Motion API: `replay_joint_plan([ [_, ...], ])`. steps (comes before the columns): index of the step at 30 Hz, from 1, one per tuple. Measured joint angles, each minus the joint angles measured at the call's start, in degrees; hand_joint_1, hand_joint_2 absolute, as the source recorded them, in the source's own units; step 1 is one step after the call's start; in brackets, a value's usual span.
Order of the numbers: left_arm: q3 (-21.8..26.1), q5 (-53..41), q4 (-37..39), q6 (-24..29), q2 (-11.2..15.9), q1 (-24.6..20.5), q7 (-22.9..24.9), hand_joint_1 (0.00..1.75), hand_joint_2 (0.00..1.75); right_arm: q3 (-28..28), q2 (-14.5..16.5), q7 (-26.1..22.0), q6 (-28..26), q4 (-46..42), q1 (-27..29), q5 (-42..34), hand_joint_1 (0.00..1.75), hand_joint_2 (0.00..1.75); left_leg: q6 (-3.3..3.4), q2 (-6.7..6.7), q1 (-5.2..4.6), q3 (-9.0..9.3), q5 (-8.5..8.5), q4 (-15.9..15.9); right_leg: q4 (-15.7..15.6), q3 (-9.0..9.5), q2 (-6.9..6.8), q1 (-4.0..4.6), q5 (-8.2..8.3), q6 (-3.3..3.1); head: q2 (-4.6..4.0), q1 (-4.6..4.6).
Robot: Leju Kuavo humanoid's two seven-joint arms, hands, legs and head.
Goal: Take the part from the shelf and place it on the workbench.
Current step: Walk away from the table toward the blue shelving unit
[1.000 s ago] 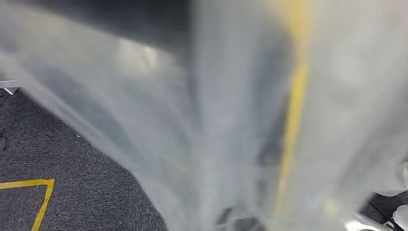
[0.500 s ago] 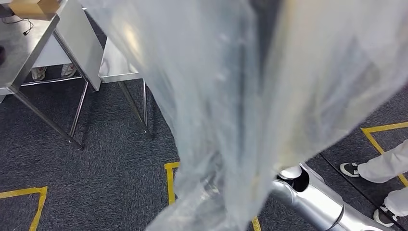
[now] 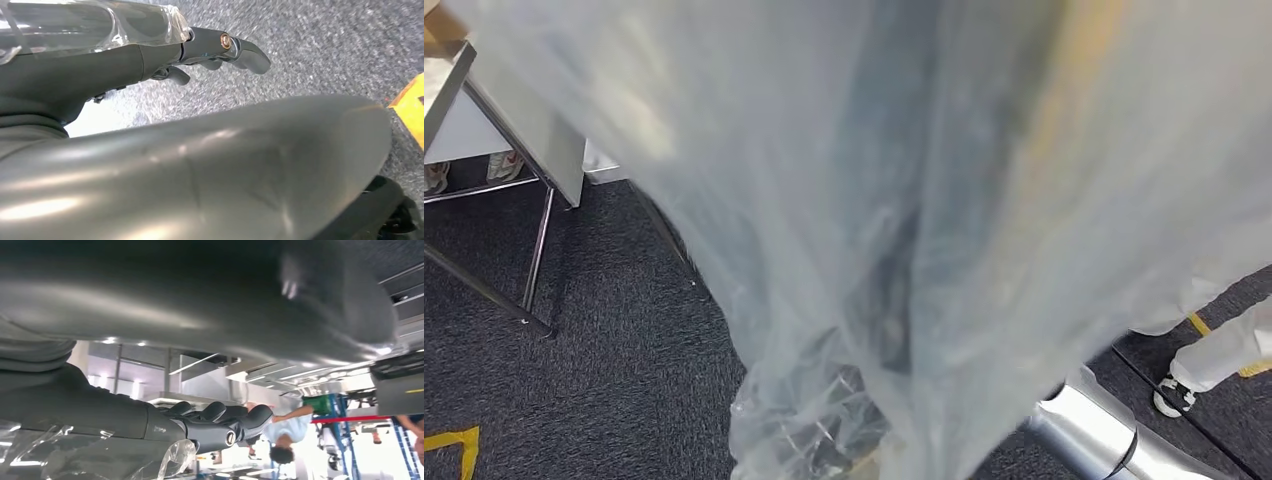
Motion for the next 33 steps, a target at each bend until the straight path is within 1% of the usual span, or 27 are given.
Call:
replay_joint_plan([
  [1,0.0,0.0,0.0,0.0,0.0,0.0,0.0,0.0,0.0,0.0,0.0,0.0,0.0,0.0,0.0,0.0,0.0,0.0,-0.26,0.36,-0.18,-0.06,-0.1,0.2,-2.4,1.2,-0.67,0.09,0.59,-0.25,0.0,0.01],
  [2,0.0,0.0,0.0,0.0,0.0,-0.1,0.0,0.0,0.0,0.0,0.0,0.0,0.0,0.0,0.0,0.0,0.0,0.0,-0.53,0.74,-0.34,-0.13,-0.14,0.3,-3.1,1.43,-0.76,0.25,0.64,-0.54,0.0,0.0],
  [4,0.0,0.0,0.0,0.0,0.0,-0.1,0.0,0.0,0.0,0.0,0.0,0.0,-0.1,0.0,0.0,0.0,0.0,0.0,-1.14,1.39,-0.3,-0.18,-0.14,0.4,-3.2,1.08,0.45,0.29,1.03,-1.29,0.0,-0.04],
  [5,0.0,0.0,0.0,0.0,0.0,-0.1,0.0,0.0,0.0,-0.1,0.0,0.0,-0.1,0.0,0.0,0.0,0.0,0.0,-1.52,1.15,-0.16,-0.3,-0.44,0.6,-3.3,0.95,0.92,0.25,1.24,-1.65,0.0,-0.07],
  [6,0.0,0.0,0.0,0.0,0.0,-0.1,0.0,0.0,0.0,-0.1,0.0,0.0,-0.1,0.0,0.0,0.0,0.0,0.0,-1.9,0.43,0.0,-0.83,-1.49,2.0,-3.4,0.82,1.36,0.11,1.49,-2.05,0.0,-0.12],
  [7,0.0,0.0,0.0,0.0,0.0,-0.1,0.1,0.0,0.0,-0.2,0.0,0.0,-0.1,0.0,0.0,0.0,0.0,0.0,-2.27,-0.54,0.16,-1.92,-3.24,4.6,-3.4,0.66,1.82,-0.06,1.73,-2.4,0.0,-0.2],
  [9,0.0,0.0,0.0,0.0,0.0,0.0,0.2,0.0,0.0,-0.2,0.1,0.0,-0.1,0.0,0.0,0.0,0.0,0.0,-2.69,-1.97,0.36,-5.4,-7.56,12.8,-3.4,0.21,2.91,-0.13,2.06,-2.76,0.0,-0.35],
  [10,0.0,0.0,0.0,0.0,0.0,0.1,0.3,0.0,0.0,-0.2,0.1,0.0,-0.1,0.0,0.0,-0.1,0.0,0.0,-2.78,-2.15,0.42,-6.98,-8.9,16.4,-3.4,-0.01,3.58,-0.12,2.2,-2.8,0.0,-0.39],
  [11,0.0,0.0,0.0,0.0,0.0,0.1,0.4,0.0,0.0,-0.2,0.1,0.0,-0.1,0.0,0.1,-0.1,0.0,0.0,-2.79,-2.25,0.46,-7.66,-9.13,18.0,-3.4,-0.17,4.28,-0.12,2.35,-2.76,0.0,-0.4],
  [12,0.0,0.0,0.0,0.0,0.0,0.1,0.5,0.0,0.0,-0.2,0.1,0.0,-0.1,0.0,0.1,-0.1,0.0,0.0,-2.73,-2.4,0.49,-7.25,-8.29,17.4,-3.4,-0.27,5.03,-0.12,2.48,-2.67,0.0,-0.4],
  [13,0.0,0.0,0.0,0.0,0.0,0.1,0.6,0.0,0.0,-0.2,0.1,0.0,-0.1,0.0,0.1,-0.1,0.0,0.0,-2.56,-2.79,0.51,-5.66,-6.52,14.3,-3.4,-0.32,5.75,-0.13,2.61,-2.54,0.0,-0.4],
  [15,0.0,0.0,0.0,0.0,0.1,0.1,0.7,0.0,0.0,-0.2,0.1,0.0,-0.1,0.0,0.1,-0.1,0.0,0.0,-1.93,-5.15,0.51,-1.28,-2.87,5.6,-3.4,-0.43,7.03,-0.1,2.84,-2.16,0.0,-0.4],
  [16,0.0,0.0,0.0,0.0,0.1,0.0,0.6,0.0,0.0,-0.2,0.1,0.0,-0.1,0.0,0.0,-0.1,0.0,0.0,-1.64,-6.23,0.48,0.16,-1.87,2.4,-3.3,-0.59,7.58,-0.07,2.98,-1.89,0.0,-0.4],
  [17,0.0,0.0,0.0,0.0,0.2,0.0,0.6,0.0,0.0,-0.3,0.1,0.0,-0.1,0.0,0.0,-0.1,0.0,0.0,-1.42,-6.94,0.4,0.87,-1.48,0.7,-3.3,-0.81,8.11,-0.08,3.14,-1.59,0.0,-0.39],
  [19,0.0,0.0,0.0,0.0,0.2,0.0,0.6,0.0,0.0,-0.3,0.1,0.0,-0.1,0.0,0.1,-0.1,0.0,0.0,-0.99,-6.29,0.24,0.88,-1.28,0.2,-3.5,-1.22,9.25,-0.18,3.58,-0.81,0.0,-0.39],
  [20,0.0,0.0,0.0,0.0,0.1,-0.1,0.6,0.0,0.0,-0.3,0.0,0.0,-0.1,0.0,0.1,-0.1,0.0,0.0,-0.65,-5.69,0.29,0.93,-1.01,0.0,-3.4,-1.41,9.14,-0.26,3.6,-0.51,0.0,-0.39],
  [21,0.0,0.0,0.0,0.0,0.1,-0.2,0.6,0.0,0.0,-0.4,0.0,0.0,-0.1,0.0,0.1,-0.1,0.0,0.0,-0.19,-5.05,0.39,0.96,-0.69,-0.2,-2.5,-1.93,8.12,-0.17,2.94,-0.28,0.0,-0.29],
  [22,0.0,0.0,0.0,0.0,0.1,-0.2,0.6,0.0,0.0,-0.4,-0.1,0.0,-0.1,0.0,0.1,-0.1,0.0,0.0,0.23,-4.36,0.5,0.99,-0.4,-0.5,-0.3,-2.96,6.69,-0.08,1.53,-0.14,0.0,-0.15],
  [24,0.0,0.0,0.0,0.0,0.1,0.0,0.5,0.0,0.0,-0.4,-0.1,0.0,-0.1,0.0,0.1,-0.1,0.0,0.0,0.69,-3.01,0.39,0.88,-0.19,-0.6,7.4,-6.32,3.81,0.03,-2.66,0.09,0.0,0.13],
  [25,0.0,0.0,0.0,0.0,0.1,0.1,0.5,0.0,0.0,-0.4,-0.1,0.0,-0.1,0.0,0.1,-0.1,0.0,0.0,0.74,-2.37,0.32,0.8,-0.18,-0.6,11.2,-7.94,3.39,-0.03,-4.22,0.23,0.0,0.17],
  [26,0.0,0.0,0.0,0.0,0.1,0.2,0.5,0.0,0.0,-0.4,-0.1,0.0,-0.1,0.0,0.2,-0.2,0.0,0.0,0.73,-1.67,0.28,0.73,-0.18,-0.6,13.3,-8.77,3.2,-0.08,-4.77,0.36,0.0,0.18],
  [27,0.0,0.0,0.0,0.0,0.1,0.2,0.5,0.0,0.0,-0.4,-0.1,0.0,-0.1,0.0,0.3,-0.2,0.0,0.0,0.71,-1.0,0.27,0.7,-0.19,-0.6,13.3,-8.5,3.03,-0.11,-4.28,0.44,0.0,0.19],
  [28,0.0,0.0,0.0,0.0,0.1,0.2,0.5,0.0,0.0,-0.4,-0.1,0.0,-0.1,0.0,0.3,-0.2,0.0,0.0,0.65,-0.33,0.29,0.72,-0.23,-0.5,10.8,-7.02,2.64,-0.12,-2.88,0.49,0.0,0.19],
  [30,0.0,0.0,0.0,0.0,0.1,0.1,0.5,0.0,0.0,-0.5,-0.1,0.0,-0.1,0.0,0.3,-0.2,0.0,0.0,0.28,0.8,0.11,0.76,-0.48,-0.2,2.8,-2.37,0.36,0.04,0.27,0.42,0.0,0.22],
  [31,0.0,0.0,0.0,0.0,0.1,0.0,0.5,0.0,0.0,-0.5,-0.1,0.0,-0.2,0.0,0.3,-0.2,0.0,0.0,-0.02,1.24,-0.06,0.76,-0.65,0.0,-0.5,-0.6,-0.68,0.14,1.25,0.17,0.01,0.22],
  [32,0.0,0.0,0.0,0.0,0.1,0.0,0.6,0.0,0.0,-0.5,-0.1,0.0,-0.2,0.0,0.3,-0.3,0.0,0.0,-0.32,1.66,-0.26,0.76,-0.79,0.2,-2.3,0.3,-1.35,0.25,1.62,-0.13,0.01,0.21],
  [33,0.0,0.0,0.0,0.0,0.1,-0.1,0.6,0.0,0.0,-0.5,-0.1,0.0,-0.2,0.0,0.3,-0.5,0.0,0.0,-0.65,2.17,-0.41,0.77,-0.87,0.2,-3.0,0.51,-1.38,0.43,1.64,-0.52,0.01,0.19],
])
